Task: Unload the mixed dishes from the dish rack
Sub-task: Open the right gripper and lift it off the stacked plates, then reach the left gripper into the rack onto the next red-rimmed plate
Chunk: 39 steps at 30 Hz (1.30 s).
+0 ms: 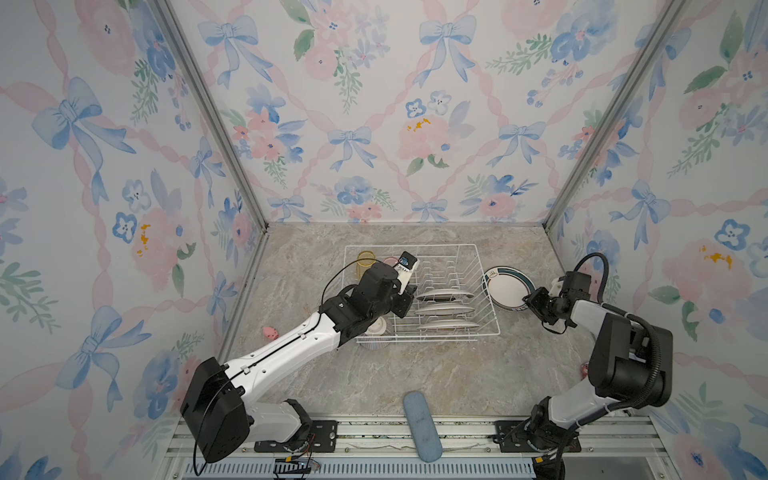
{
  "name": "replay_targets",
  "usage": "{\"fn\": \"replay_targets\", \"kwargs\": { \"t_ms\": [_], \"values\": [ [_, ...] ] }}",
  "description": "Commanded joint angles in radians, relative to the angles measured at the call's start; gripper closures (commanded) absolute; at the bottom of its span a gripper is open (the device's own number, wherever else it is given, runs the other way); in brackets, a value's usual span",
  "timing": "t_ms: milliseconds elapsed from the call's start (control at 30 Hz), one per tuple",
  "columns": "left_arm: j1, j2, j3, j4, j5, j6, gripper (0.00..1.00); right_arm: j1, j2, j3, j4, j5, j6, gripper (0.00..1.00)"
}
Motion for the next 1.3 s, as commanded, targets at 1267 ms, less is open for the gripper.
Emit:
{"fn": "replay_targets", "kwargs": {
  "t_ms": [1267],
  "values": [
    [-0.13,0.248,0.234,-0.158,0.019,0.328,0.75,0.102,-0.557,0.07,-0.396,0.079,-0.146,0.32]
  ]
}}
